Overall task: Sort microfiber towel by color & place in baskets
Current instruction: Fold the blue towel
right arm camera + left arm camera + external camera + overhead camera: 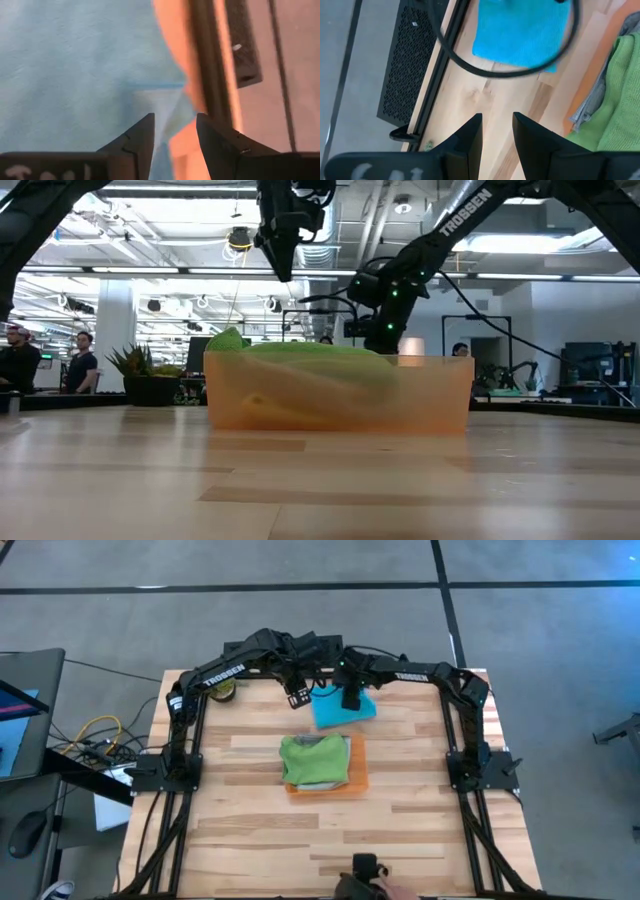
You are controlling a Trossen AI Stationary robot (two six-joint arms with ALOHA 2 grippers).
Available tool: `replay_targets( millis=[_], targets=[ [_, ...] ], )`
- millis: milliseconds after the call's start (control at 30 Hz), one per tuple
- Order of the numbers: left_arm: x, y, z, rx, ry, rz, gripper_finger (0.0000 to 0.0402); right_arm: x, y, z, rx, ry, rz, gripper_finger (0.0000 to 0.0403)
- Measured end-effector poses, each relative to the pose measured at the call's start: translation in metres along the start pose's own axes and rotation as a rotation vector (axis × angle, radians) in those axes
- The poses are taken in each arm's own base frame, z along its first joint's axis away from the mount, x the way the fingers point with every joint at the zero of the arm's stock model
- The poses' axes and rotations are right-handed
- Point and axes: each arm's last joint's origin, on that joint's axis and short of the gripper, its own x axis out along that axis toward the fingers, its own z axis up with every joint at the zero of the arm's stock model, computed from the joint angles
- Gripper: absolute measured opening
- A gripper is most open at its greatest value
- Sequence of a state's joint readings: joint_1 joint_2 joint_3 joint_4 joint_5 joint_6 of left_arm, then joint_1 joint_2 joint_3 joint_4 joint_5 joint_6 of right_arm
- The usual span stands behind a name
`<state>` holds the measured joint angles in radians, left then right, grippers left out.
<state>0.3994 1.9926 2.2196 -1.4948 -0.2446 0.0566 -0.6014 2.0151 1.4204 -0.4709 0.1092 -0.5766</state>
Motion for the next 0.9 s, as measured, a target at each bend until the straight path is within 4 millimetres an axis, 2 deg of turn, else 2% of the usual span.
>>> replay_targets(
  millis=[133, 333, 467, 533, 800, 900],
  targets=[
    [0.000, 0.000, 0.000, 0.001, 0.004, -0.003, 0.0100, 0.001, -0.011, -0.004, 0.027, -0.008, -0.031, 0.0171],
    [0.000, 0.000, -0.001, 0.002, 0.008, -0.005, 0.0100, 0.002, -0.022, -0.016, 0.068, 0.091, -0.111, 0.0171],
    [0.000, 0.000, -0.001, 0.003, 0.012, -0.006, 0.0100, -0.014, -0.019, -0.017, 0.035, -0.018, 0.120, 0.0171],
    [0.000, 0.000, -0.001, 0.003, 0.013, -0.006, 0.0100, -0.015, -0.015, -0.016, 0.019, -0.075, 0.226, 0.0171],
    [0.000, 0.000, -0.001, 0.003, 0.013, -0.014, 0.0100, 0.001, -0.004, -0.016, -0.082, -0.060, 0.257, 0.0171],
    [0.000, 0.000, -0.001, 0.003, 0.013, -0.014, 0.0100, 0.002, -0.004, -0.014, -0.079, -0.066, 0.251, 0.0171]
  ],
)
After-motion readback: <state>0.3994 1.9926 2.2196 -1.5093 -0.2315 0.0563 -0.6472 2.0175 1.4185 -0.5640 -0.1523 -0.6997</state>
